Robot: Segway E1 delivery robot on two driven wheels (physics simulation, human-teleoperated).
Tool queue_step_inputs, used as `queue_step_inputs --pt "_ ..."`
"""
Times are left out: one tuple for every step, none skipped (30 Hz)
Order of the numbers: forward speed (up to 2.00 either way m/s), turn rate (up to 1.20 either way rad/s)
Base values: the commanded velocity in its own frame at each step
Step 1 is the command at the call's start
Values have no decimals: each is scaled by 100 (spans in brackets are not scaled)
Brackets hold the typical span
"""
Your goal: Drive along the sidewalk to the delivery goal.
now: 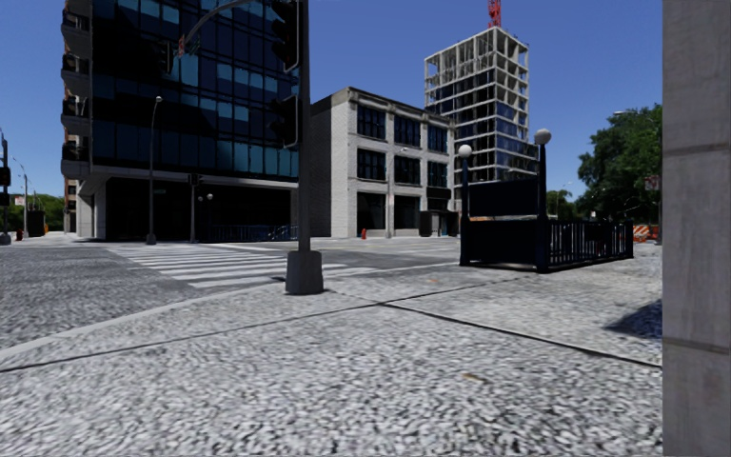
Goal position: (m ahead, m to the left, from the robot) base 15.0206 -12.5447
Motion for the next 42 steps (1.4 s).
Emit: queue_step_inputs --pt "153 0" --pt "153 0" --pt "154 0" --pt "154 0" --pt "154 0" --pt "154 0" --pt "154 0" --pt "154 0" --pt "154 0" --pt "154 -3" --pt "154 -6" --pt "154 -16" --pt "154 -16" --pt "154 -23" --pt "154 -36" --pt "154 -43" --pt "154 -43" --pt "154 -45" --pt "154 -45" --pt "154 -45" --pt "154 -45" --pt "154 -45" --pt "154 -45" --pt "154 -45" --pt "154 -45" --pt "154 -45" --pt "154 -45" --pt "154 -46" --pt "154 -47" --pt "154 -49" --pt "154 -49" --pt "154 -50" --pt "154 -51" --pt "154 -51" --pt "154 -51" --pt "154 -51" --pt "154 -51" --pt "154 -51" --pt "154 -51" --pt "154 -51" --pt "154 -51" --pt "154 -51"
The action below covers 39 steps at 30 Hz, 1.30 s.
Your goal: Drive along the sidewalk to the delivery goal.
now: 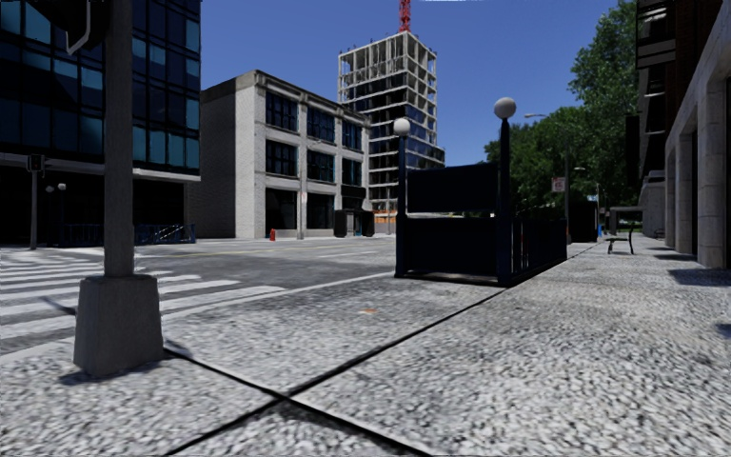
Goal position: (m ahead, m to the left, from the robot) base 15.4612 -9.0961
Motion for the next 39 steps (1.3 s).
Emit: queue_step_inputs --pt "154 -51" --pt "154 -51" --pt "154 -51" --pt "154 -51" --pt "154 -51" --pt "154 -51" --pt "154 -51" --pt "154 -51" --pt "155 -51" --pt "156 -51" --pt "156 -51" --pt "158 -51" --pt "161 -51" --pt "164 -51" --pt "164 -51" --pt "166 -51" --pt "166 -51" --pt "167 -51" --pt "168 -51" --pt "170 -51" --pt "170 -51" --pt "171 -51" --pt "173 -51" --pt "174 -51" --pt "174 -51" --pt "176 -51" --pt "177 -51" --pt "178 -51" --pt "180 -51" --pt "180 -51" --pt "183 -51" --pt "188 -51" --pt "192 -51" --pt "192 -51" --pt "192 -51" --pt "192 -51" --pt "193 -51" --pt "193 -51" --pt "193 -51"
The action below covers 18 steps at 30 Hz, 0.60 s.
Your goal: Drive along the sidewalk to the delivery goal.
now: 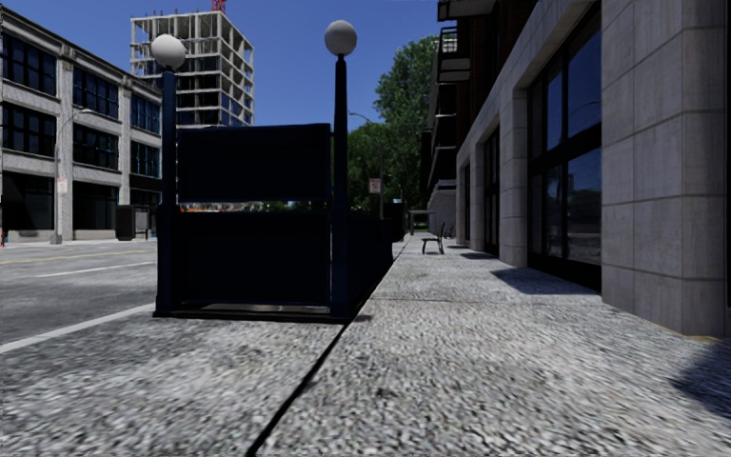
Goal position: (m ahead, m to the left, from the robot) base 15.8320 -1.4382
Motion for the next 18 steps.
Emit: queue_step_inputs --pt "193 -51" --pt "195 -51" --pt "200 -51" --pt "200 -51" --pt "200 -51" --pt "200 -51" --pt "200 -51" --pt "200 -51" --pt "200 -51" --pt "200 -51" --pt "200 -51" --pt "200 -51" --pt "200 -51" --pt "200 -51" --pt "200 -51" --pt "200 -51" --pt "200 -51" --pt "200 -51"
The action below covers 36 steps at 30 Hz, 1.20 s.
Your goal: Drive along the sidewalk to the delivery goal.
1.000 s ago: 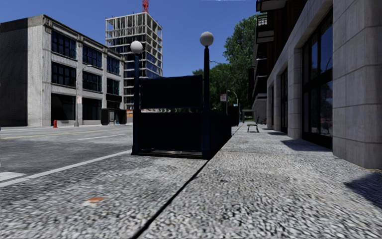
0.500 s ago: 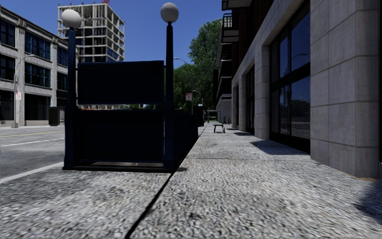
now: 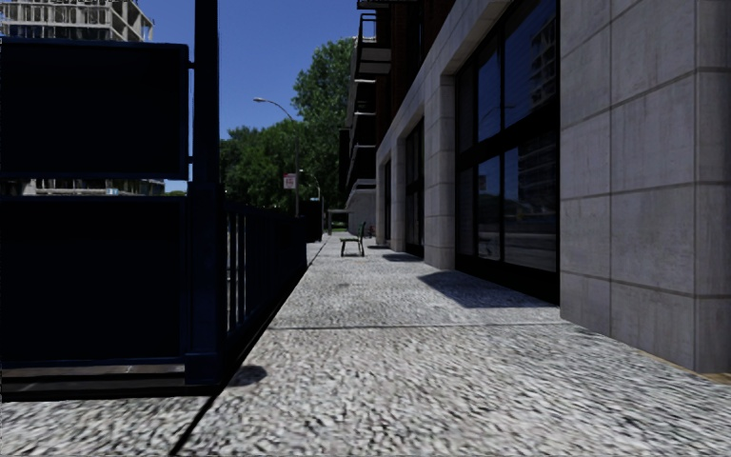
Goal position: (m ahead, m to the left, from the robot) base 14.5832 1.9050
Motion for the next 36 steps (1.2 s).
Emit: queue_step_inputs --pt "200 -51" --pt "200 -51" --pt "200 -44" --pt "200 -44" --pt "200 -35" --pt "200 -28" --pt "200 -23" --pt "200 -23" --pt "200 -11" --pt "200 0" --pt "200 0" --pt "200 0" --pt "200 0" --pt "200 0" --pt "200 0" --pt "196 -17" --pt "196 -17" --pt "196 -17" --pt "196 -14" --pt "196 0" --pt "196 0" --pt "196 0" --pt "196 0" --pt "196 0" --pt "196 0" --pt "196 0" --pt "196 0" --pt "196 0" --pt "196 0" --pt "196 0" --pt "196 0" --pt "196 0" --pt "196 0" --pt "196 0" --pt "196 0" --pt "196 0"
